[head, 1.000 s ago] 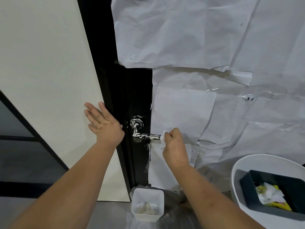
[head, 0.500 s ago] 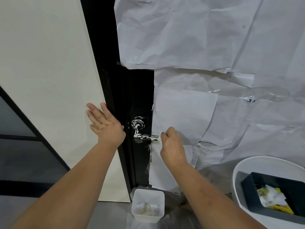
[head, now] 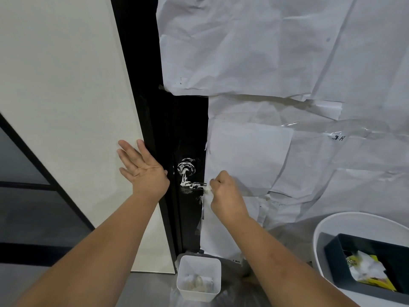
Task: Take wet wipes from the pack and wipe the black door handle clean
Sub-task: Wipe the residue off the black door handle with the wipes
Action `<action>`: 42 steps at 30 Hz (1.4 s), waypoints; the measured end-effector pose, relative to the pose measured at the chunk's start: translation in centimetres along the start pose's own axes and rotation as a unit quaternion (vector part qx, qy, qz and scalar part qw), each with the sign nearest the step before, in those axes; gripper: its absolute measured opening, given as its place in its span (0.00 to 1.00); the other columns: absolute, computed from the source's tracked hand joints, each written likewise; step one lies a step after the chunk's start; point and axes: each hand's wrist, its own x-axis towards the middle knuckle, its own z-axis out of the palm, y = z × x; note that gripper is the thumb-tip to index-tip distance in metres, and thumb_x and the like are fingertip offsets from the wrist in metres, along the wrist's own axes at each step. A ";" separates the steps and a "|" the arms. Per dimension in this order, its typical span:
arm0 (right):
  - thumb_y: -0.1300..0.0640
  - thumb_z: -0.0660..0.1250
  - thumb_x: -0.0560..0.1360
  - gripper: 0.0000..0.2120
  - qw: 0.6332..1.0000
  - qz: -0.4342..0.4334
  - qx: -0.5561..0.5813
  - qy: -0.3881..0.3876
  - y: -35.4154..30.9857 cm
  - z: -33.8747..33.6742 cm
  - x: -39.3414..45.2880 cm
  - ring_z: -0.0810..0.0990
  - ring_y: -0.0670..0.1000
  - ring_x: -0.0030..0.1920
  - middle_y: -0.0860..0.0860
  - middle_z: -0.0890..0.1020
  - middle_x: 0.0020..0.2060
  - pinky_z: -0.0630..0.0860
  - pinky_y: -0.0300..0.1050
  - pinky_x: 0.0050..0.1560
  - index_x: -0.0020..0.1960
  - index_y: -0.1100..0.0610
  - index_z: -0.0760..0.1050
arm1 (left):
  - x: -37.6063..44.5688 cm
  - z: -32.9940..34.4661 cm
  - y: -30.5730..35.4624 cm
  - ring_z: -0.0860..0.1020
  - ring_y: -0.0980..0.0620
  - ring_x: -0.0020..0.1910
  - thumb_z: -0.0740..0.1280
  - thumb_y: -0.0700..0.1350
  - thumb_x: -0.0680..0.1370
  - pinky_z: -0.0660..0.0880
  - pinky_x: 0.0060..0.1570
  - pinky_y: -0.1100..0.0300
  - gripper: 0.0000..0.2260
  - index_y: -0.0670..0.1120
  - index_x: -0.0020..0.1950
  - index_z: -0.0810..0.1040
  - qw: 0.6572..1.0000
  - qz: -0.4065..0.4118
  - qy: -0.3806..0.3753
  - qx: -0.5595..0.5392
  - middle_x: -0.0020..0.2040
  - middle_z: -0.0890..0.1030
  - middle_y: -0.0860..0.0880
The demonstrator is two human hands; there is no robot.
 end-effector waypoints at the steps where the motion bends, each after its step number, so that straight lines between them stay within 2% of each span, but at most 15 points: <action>1: 0.79 0.59 0.61 0.13 1.000 -0.002 0.014 0.015 0.2 -0.1 -0.1 0.69 0.56 0.38 0.57 0.69 0.41 0.64 0.46 0.32 0.36 0.62 0.70 | -0.2 0.0 -0.2 0.35 0.29 0.75 0.71 0.46 0.75 0.48 0.70 0.29 0.52 0.42 0.75 0.27 1.000 0.012 0.015 0.001 0.74 0.31 0.30; 4: 0.80 0.58 0.59 0.17 0.998 0.014 0.038 0.053 1.0 -0.3 -0.3 0.67 0.54 0.36 0.56 0.67 0.39 0.65 0.46 0.29 0.34 0.59 0.62 | -0.6 -0.3 -1.1 0.46 0.32 0.77 0.74 0.47 0.72 0.51 0.70 0.29 0.48 0.43 0.79 0.42 0.995 0.042 0.085 -0.007 0.78 0.41 0.32; 6: 0.78 0.59 0.63 0.16 0.998 0.019 0.026 0.049 1.1 0.2 -0.3 0.67 0.54 0.38 0.55 0.66 0.41 0.66 0.46 0.30 0.35 0.59 0.61 | -0.3 -0.9 -1.3 0.47 0.34 0.78 0.74 0.47 0.72 0.50 0.71 0.31 0.45 0.42 0.79 0.47 0.989 0.076 0.124 -0.016 0.78 0.45 0.34; 8: 0.77 0.62 0.63 0.17 0.999 0.008 0.018 0.044 0.4 0.9 -0.4 0.67 0.54 0.38 0.54 0.66 0.42 0.66 0.45 0.31 0.35 0.58 0.60 | 0.1 -1.3 -1.0 0.45 0.36 0.78 0.73 0.48 0.73 0.47 0.74 0.36 0.45 0.40 0.79 0.46 0.982 0.119 0.145 -0.015 0.79 0.45 0.35; 10: 0.79 0.62 0.62 0.17 0.999 -0.003 0.020 0.036 -0.3 1.3 -0.4 0.68 0.55 0.40 0.56 0.68 0.42 0.70 0.46 0.32 0.36 0.59 0.64 | 0.5 -1.3 -0.6 0.42 0.37 0.78 0.71 0.47 0.75 0.46 0.75 0.38 0.46 0.38 0.79 0.42 0.979 0.141 0.146 -0.012 0.79 0.43 0.35; 13: 0.78 0.60 0.62 0.13 0.999 -0.005 0.029 0.032 -0.3 1.4 -0.6 0.71 0.55 0.41 0.56 0.71 0.43 0.74 0.47 0.34 0.40 0.64 0.72 | 0.8 -0.8 -0.9 0.38 0.36 0.77 0.69 0.44 0.76 0.47 0.75 0.37 0.46 0.37 0.77 0.35 0.981 0.145 0.128 -0.004 0.78 0.39 0.34; 17: 0.77 0.62 0.63 0.11 0.999 0.002 0.019 0.048 0.5 1.1 -0.6 0.69 0.53 0.40 0.55 0.70 0.43 0.73 0.46 0.33 0.41 0.65 0.72 | 1.4 0.0 -0.9 0.31 0.35 0.74 0.66 0.41 0.77 0.43 0.74 0.33 0.44 0.33 0.75 0.32 0.981 0.153 0.120 -0.003 0.76 0.37 0.29; 22: 0.80 0.60 0.57 0.16 0.999 -0.017 0.021 0.040 -0.4 1.3 -0.4 0.72 0.57 0.40 0.57 0.73 0.41 0.75 0.48 0.34 0.39 0.65 0.74 | 1.6 0.5 -0.8 0.31 0.34 0.73 0.65 0.38 0.76 0.41 0.73 0.32 0.45 0.34 0.74 0.30 0.979 0.152 0.138 -0.006 0.75 0.38 0.28; 28: 0.79 0.60 0.59 0.15 0.999 -0.002 0.014 0.043 0.0 0.9 -0.2 0.72 0.57 0.43 0.57 0.72 0.43 0.76 0.50 0.37 0.40 0.66 0.74 | 1.8 0.6 -1.0 0.31 0.34 0.73 0.66 0.34 0.73 0.40 0.73 0.33 0.47 0.35 0.74 0.29 0.977 0.156 0.146 -0.004 0.75 0.38 0.28; 33: 0.78 0.58 0.56 0.15 0.996 -0.064 0.020 0.051 0.4 1.2 -0.4 0.72 0.57 0.38 0.55 0.74 0.40 0.75 0.50 0.32 0.36 0.64 0.75 | 1.6 0.4 -0.9 0.35 0.29 0.74 0.66 0.35 0.72 0.41 0.73 0.32 0.48 0.34 0.74 0.29 0.977 0.159 0.139 -0.010 0.75 0.39 0.27; 36: 0.78 0.59 0.57 0.13 0.995 -0.065 0.016 0.073 1.0 1.2 -0.3 0.71 0.56 0.38 0.54 0.74 0.39 0.73 0.47 0.31 0.34 0.64 0.74 | 1.7 0.4 -0.9 0.37 0.26 0.74 0.67 0.34 0.72 0.41 0.72 0.32 0.49 0.35 0.74 0.29 0.977 0.160 0.138 -0.012 0.75 0.39 0.27; 42: 0.76 0.60 0.59 0.15 0.991 -0.116 -0.023 0.058 1.2 2.8 -1.9 0.71 0.55 0.40 0.53 0.75 0.41 0.74 0.46 0.32 0.38 0.62 0.77 | 1.7 0.4 -1.0 0.34 0.31 0.74 0.68 0.33 0.70 0.43 0.72 0.31 0.50 0.35 0.74 0.29 0.976 0.159 0.146 0.004 0.75 0.39 0.27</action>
